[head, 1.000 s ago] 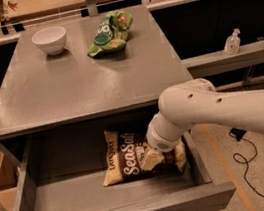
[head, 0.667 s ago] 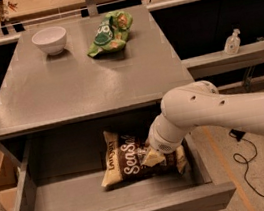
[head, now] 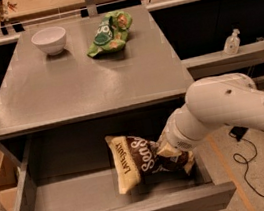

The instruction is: Pick brown chip bag from top drawer and place on counter

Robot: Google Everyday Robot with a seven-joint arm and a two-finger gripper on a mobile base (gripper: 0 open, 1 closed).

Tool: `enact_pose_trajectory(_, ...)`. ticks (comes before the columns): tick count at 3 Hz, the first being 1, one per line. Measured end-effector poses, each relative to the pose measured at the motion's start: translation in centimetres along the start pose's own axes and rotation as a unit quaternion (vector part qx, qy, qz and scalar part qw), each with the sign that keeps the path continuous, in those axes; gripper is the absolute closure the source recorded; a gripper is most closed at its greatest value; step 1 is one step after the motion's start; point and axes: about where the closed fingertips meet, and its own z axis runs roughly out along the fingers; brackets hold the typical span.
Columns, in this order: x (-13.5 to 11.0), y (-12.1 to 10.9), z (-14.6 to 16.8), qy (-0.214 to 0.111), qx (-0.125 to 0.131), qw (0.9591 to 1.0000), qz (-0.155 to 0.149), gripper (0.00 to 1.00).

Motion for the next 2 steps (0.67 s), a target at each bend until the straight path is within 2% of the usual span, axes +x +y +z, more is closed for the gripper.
enact_pose_trajectory(1,1.2,-0.1,-4.4,-0.006,0.029,0.9995,0.008,1.00)
enact_pose_trajectory(2,1.7,-0.9,-8.7,0.002,0.068,0.9976,0.005,1.00)
